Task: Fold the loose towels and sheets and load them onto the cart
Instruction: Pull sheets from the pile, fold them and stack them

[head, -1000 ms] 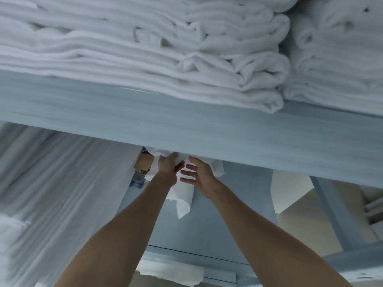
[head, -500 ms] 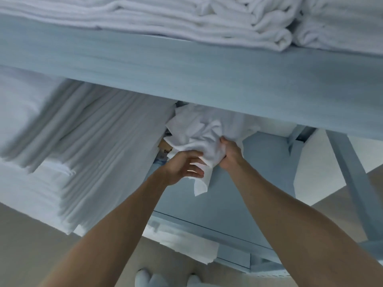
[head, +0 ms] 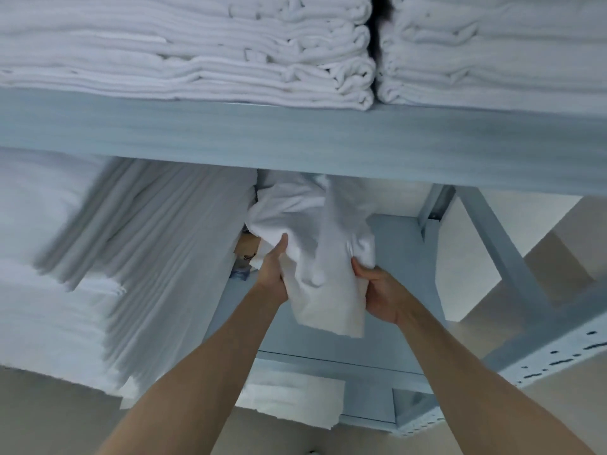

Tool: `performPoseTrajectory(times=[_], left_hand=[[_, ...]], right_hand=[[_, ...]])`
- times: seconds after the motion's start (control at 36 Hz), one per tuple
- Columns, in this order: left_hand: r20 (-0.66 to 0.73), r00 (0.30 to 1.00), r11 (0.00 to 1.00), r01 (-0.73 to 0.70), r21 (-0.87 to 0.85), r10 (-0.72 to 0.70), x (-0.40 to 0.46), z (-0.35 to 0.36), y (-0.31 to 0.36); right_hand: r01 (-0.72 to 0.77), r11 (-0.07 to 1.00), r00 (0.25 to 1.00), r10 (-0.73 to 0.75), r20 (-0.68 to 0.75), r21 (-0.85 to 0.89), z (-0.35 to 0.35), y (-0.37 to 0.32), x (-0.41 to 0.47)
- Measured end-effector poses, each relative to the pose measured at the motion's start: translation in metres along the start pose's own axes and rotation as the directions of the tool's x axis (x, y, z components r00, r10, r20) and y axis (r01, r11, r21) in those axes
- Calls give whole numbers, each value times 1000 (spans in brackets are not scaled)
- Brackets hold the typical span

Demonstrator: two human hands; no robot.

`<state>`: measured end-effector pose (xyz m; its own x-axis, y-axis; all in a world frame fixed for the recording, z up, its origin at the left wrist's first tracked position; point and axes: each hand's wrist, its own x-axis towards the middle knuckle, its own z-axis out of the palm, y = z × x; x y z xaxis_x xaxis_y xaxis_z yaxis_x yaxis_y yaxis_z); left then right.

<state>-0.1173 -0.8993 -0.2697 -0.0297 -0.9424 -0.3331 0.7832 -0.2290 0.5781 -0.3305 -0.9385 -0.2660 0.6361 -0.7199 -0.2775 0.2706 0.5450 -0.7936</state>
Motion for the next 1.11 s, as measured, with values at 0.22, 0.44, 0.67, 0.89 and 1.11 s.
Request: performPoseTrajectory(times=[0.22, 0.44, 0.67, 0.89, 1.11], left_hand=[[26, 999, 999, 31, 17, -31, -53, 10, -26], [-13, 1000, 995, 17, -98, -19, -108, 64, -54], [-118, 993, 997, -36, -67, 28, -142, 91, -74], [-156, 980, 967, -85, 239, 125, -167, 142, -115], [-86, 964, 753, -140, 643, 252, -177, 178, -170]], right_hand=[[-160, 977, 957, 119, -263, -141, 18, 65, -70], [-133, 974, 917, 50, -395, -185, 48, 109, -126], [64, 992, 954, -93, -285, -110, 62, 98, -176], [135, 905, 980, -180, -78, -403, 59, 97, -232], [53, 925, 955, -157, -250, -377, 45, 101, -262]])
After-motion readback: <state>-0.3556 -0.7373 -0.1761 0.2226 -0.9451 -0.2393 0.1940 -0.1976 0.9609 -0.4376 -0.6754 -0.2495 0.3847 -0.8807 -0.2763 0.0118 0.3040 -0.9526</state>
